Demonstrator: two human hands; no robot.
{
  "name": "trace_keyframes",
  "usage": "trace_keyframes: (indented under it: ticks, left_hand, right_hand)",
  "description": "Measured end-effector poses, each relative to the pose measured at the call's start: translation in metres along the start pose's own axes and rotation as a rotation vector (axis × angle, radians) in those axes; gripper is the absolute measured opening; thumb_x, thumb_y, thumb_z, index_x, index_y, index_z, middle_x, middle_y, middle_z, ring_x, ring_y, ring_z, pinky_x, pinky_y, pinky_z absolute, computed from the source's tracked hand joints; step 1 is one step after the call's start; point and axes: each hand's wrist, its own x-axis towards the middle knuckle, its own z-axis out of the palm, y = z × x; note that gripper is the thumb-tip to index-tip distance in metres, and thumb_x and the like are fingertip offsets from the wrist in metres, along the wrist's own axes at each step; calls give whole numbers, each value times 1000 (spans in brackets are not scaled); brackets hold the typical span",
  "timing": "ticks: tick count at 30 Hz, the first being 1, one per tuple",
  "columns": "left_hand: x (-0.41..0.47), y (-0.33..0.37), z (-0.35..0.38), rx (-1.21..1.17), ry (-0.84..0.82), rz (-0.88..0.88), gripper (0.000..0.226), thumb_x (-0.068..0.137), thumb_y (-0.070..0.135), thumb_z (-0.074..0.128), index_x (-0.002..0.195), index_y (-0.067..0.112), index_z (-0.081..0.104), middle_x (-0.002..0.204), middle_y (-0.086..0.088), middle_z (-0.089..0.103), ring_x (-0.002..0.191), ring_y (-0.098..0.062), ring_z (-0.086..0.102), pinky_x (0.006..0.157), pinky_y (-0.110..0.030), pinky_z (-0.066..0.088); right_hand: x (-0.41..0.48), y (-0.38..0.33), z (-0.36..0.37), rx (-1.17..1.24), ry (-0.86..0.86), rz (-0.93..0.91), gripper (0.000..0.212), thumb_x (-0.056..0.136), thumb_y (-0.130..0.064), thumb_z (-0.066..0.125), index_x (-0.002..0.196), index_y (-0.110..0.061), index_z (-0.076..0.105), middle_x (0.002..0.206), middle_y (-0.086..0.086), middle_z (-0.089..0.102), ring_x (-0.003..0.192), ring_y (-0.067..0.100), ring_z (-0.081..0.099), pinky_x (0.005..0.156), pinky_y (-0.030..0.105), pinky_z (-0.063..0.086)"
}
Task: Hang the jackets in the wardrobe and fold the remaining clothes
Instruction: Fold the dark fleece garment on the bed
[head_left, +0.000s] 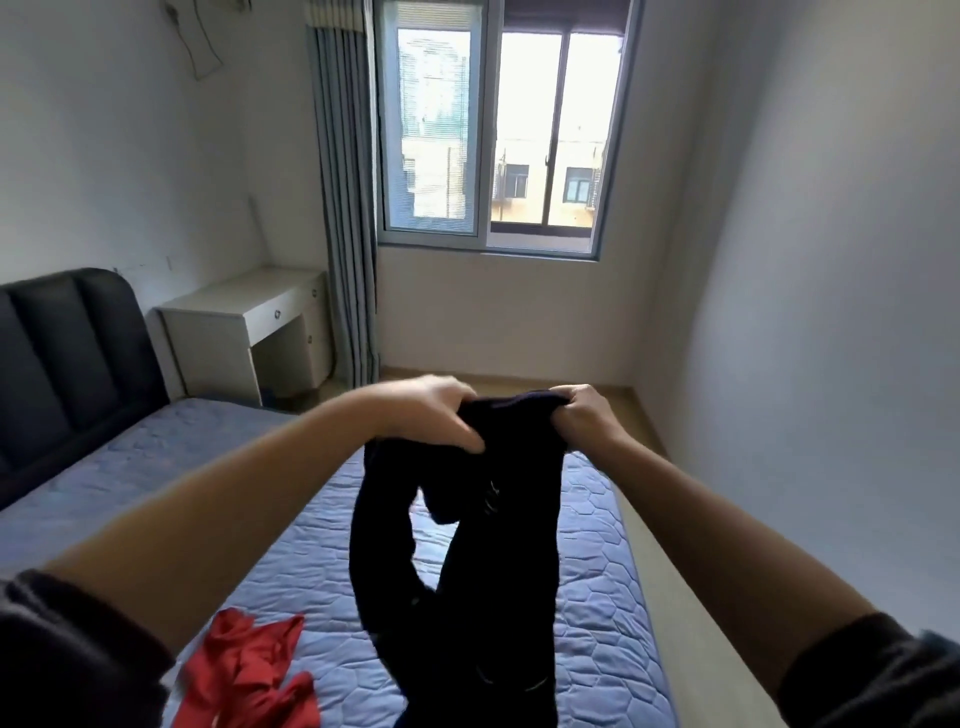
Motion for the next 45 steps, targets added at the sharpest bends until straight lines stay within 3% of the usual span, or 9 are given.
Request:
trace_keyframes:
  ticks: [5,8,13,19,26,29,34,39,45]
  left_hand:
    - [-1,-38,36,-671,-438,-98,49,87,60,51,113,18,57,102,-7,66,81,-25,69,65,-35,57]
    - [12,-61,44,-565,-36,-242,43,85,42,64,110,8,54,94,-12,68,86,-32,69,65,-36,57]
    - [35,-76,68,-187,365,-143,108,69,25,83,151,26,13,154,-9,19,138,-29,31,109,-41,34]
    - [48,-40,49,-741,570,264,42,84,-24,43,113,-1,62,98,-15,62,87,-17,53,78,-25,45]
    - [63,45,4,-177,560,259,26,75,2,52,60,22,59,60,4,56,63,-13,51,60,-21,34]
    - [68,65,8,-84,559,218,15,75,19,60,61,24,59,62,9,56,64,-13,53,58,-20,34]
    - [53,21,20,-104,271,145,25,65,36,80,70,18,64,65,9,60,61,-6,55,55,-17,44]
    - [40,-11,48,-703,141,50,22,69,7,73,88,2,64,76,-7,51,74,-17,48,70,-30,41]
    - [43,27,15,-565,470,289,9,85,4,66,80,10,62,68,1,56,65,-10,49,59,-18,40]
  right_hand:
    - [1,-25,-8,477,-68,18,50,85,16,27,104,1,71,87,11,71,73,21,67,70,32,59]
    - [-2,-30,-23,610,-186,-49,57,84,20,23,99,-6,71,86,6,73,77,16,70,69,24,58]
    - [-10,-35,-44,736,-355,-160,75,79,28,15,92,-11,78,96,8,74,92,21,70,78,28,58]
    - [-22,-17,-85,537,-281,-93,71,72,28,16,102,-8,70,100,10,71,94,24,67,71,28,56]
    - [-32,-5,-88,142,-331,-74,63,84,3,63,139,-18,41,130,8,54,111,17,54,80,18,47]
    - [-31,0,-44,-30,-181,-199,44,69,-20,67,106,-42,57,94,-10,63,87,8,59,76,22,47]
    - [-16,14,-45,81,174,-134,26,63,-22,50,81,-24,69,74,-8,69,75,14,64,66,21,48]
    - [-12,12,-62,159,204,-140,26,72,-2,53,72,-22,69,64,-8,65,66,12,58,63,28,44]
    - [-27,1,-62,-34,-314,-198,43,68,-5,69,108,-16,58,84,-4,60,76,7,57,67,22,46]
